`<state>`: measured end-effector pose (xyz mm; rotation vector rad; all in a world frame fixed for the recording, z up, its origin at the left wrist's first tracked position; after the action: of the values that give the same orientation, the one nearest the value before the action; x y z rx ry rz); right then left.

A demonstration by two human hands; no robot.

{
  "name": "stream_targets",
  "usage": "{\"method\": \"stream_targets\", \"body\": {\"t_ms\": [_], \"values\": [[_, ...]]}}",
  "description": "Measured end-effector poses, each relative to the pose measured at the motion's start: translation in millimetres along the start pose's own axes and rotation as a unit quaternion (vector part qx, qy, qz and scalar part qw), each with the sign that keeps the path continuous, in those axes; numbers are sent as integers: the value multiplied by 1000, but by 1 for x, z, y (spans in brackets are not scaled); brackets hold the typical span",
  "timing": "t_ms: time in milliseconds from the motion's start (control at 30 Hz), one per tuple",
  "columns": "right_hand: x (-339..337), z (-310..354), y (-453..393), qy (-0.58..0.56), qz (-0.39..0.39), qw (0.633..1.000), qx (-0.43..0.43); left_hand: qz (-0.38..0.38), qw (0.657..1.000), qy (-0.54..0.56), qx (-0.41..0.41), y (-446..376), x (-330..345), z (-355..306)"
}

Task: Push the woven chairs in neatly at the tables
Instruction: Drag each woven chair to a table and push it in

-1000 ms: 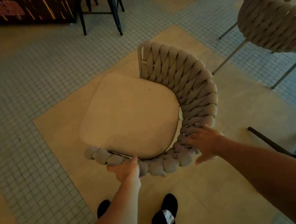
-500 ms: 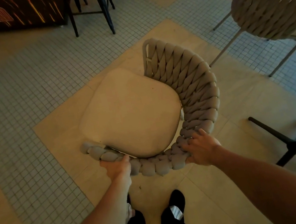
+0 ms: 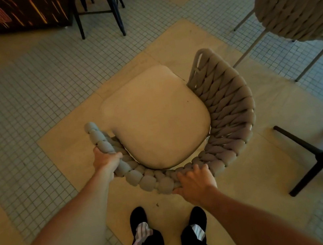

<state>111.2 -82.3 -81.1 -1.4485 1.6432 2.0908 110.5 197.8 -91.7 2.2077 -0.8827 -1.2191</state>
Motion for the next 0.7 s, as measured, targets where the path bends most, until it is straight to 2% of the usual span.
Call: {"method": "stream_targets", "body": {"t_ms": [167, 300, 467, 567, 700], "values": [[-7, 11, -3, -16, -16, 1000, -5, 3, 1000, -25, 18, -10, -4, -9], [-13, 0, -3, -42, -31, 997, -49, -51, 998, -8, 30, 8, -5, 1], [-14, -59, -10, -54, -34, 998, -25, -75, 985, 133, -77, 53, 30, 54], [-21, -108, -12, -50, -62, 997, 17, -67, 955, 247, -147, 82, 67, 90], [-28, -175, -14, -54, -104, 990, 79, -49, 916, 345, -198, 119, 114, 109]]}}
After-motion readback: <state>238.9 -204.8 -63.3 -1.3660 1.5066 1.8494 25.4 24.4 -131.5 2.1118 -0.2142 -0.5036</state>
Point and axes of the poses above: each hand's wrist, its own y-axis away from the middle knuckle, its own x-axis out of the palm, z = x × y, the point moved 8 cm from there along -y, towards the middle knuckle, and after that the axes turned 4 degrees about -z, right-handed, at the moved point
